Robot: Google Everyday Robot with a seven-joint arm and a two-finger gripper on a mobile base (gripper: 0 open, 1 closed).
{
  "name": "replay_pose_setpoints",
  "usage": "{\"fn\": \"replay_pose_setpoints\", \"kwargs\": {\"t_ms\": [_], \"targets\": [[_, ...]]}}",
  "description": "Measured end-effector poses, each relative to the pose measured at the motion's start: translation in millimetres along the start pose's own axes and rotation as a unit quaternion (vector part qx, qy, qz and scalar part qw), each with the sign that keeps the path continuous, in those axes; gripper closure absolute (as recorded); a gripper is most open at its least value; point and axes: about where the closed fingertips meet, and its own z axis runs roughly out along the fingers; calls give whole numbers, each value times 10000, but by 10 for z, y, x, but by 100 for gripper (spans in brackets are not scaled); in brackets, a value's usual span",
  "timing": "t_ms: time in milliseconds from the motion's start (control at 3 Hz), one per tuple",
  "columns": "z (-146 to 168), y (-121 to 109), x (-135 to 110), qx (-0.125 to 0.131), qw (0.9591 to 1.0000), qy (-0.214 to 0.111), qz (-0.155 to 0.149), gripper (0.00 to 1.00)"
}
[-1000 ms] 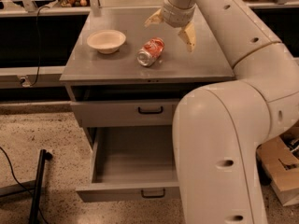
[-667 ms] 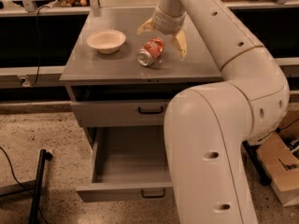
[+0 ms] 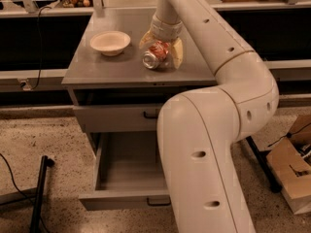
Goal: Place coke can into middle drawer
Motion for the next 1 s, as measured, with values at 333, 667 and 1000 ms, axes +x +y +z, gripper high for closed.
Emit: {"fn": "replay_pose_setpoints", "kwargs": {"t_ms": [333,667,1000], "targets": [[47,-9,0,36,10000,-87,0,41],[-39,64,144,-105,9994,215,253,64],[-271,169,260,-28,9973,441,581,87]]}}
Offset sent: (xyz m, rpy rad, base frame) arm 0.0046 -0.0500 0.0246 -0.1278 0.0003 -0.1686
